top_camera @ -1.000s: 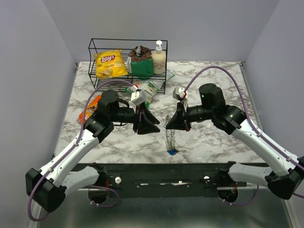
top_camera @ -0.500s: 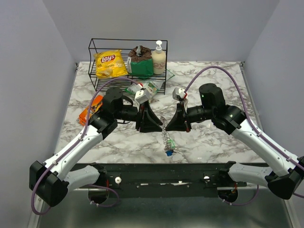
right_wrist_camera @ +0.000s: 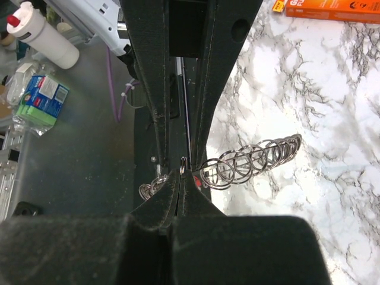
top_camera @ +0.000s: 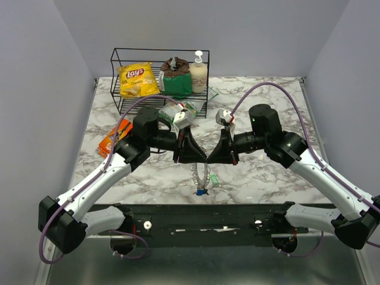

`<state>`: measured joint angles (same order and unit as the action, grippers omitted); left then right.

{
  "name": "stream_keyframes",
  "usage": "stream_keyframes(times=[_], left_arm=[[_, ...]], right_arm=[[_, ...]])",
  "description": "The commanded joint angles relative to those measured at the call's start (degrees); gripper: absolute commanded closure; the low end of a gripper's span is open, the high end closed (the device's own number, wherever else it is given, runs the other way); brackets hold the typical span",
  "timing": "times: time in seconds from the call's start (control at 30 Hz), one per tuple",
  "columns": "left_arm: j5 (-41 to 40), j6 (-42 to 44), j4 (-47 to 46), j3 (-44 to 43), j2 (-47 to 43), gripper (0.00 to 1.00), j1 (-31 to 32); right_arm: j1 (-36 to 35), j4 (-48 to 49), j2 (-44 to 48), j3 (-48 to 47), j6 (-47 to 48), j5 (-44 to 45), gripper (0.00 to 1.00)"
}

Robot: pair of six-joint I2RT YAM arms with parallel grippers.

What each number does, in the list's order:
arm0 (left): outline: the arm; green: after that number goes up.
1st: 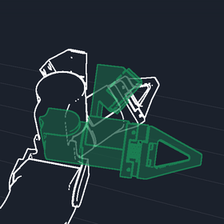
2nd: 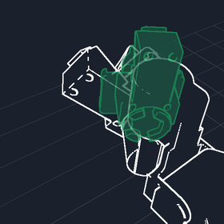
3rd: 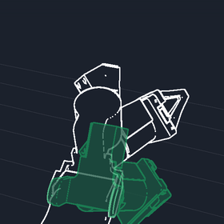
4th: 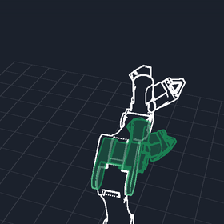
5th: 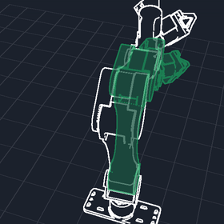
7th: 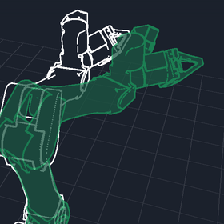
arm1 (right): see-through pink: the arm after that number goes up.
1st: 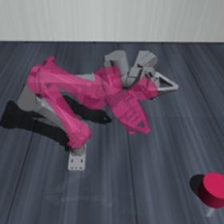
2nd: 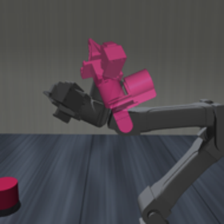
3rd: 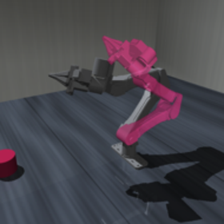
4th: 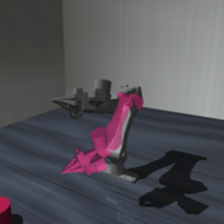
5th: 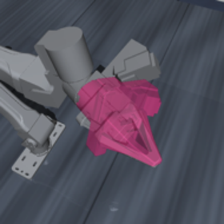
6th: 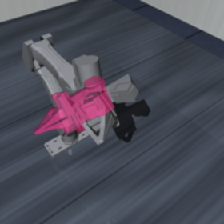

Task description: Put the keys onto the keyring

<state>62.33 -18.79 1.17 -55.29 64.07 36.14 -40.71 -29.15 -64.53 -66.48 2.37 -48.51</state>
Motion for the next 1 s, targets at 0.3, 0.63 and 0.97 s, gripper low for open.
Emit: stream_keyframes(times=[0.3,0.63,0.97], left_arm=[[-1.15,4.55,6.12,-3.34,2.46,1.00,0.68],[-5.81,2.09,-0.19,0.43,-0.17,1.00,0.69],[-12.04,-5.73,-18.82,9.49,-6.85,1.00,0.69]], right_arm=[[-0.34,3.22,1.25,0.21,-1.32,-1.76,0.99],[-0.34,4.44,2.74,0.12,-2.20,2.89,0.72],[-0.34,16.22,14.17,6.53,-11.51,13.88,0.15]])
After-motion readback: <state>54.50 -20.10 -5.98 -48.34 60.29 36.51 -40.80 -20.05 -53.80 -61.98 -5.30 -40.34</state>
